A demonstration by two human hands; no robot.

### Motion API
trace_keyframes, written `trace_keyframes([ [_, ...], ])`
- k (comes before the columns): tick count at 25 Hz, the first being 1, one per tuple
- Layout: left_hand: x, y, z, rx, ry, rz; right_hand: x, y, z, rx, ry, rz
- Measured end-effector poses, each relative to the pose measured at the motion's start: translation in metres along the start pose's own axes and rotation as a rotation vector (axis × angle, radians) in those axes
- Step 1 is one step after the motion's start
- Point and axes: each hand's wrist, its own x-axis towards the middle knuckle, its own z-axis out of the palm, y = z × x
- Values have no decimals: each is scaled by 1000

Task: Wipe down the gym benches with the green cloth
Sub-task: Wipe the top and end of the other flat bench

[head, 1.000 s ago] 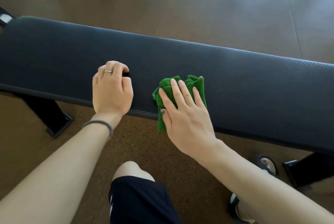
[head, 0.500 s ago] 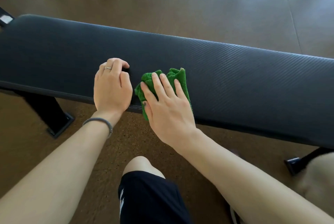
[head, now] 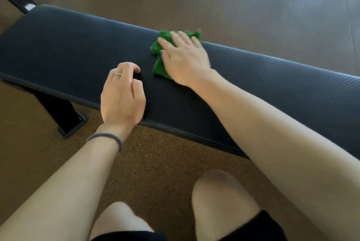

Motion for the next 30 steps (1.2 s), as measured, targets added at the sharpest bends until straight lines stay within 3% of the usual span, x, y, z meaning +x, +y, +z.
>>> trace_keyframes([
  [4, -1, 1, -1, 24, -19, 13, -67, 93, -15, -11, 58, 204],
  [7, 1, 4, 2, 25, 5, 0, -83, 102, -12, -67, -32, 333],
  [13, 0, 6, 1, 43, -11, 2, 4, 52, -13, -41, -35, 137],
  [18, 0, 8, -2, 35, -36, 0, -136, 39, -8, -36, 37, -148],
  [21, -1, 7, -3, 39, -41, -9, -127, 46, -9, -10, -18, -256],
  [23, 2, 8, -1, 25, -24, -5, -68, 42, -6, -43, 17, -264],
  [26, 0, 2, -1, 45, -2, 3, 5, 18, -2, -35, -42, -133],
  [30, 7, 1, -4, -12, -56, 43, -29, -6, -5, -57, 10, -168],
])
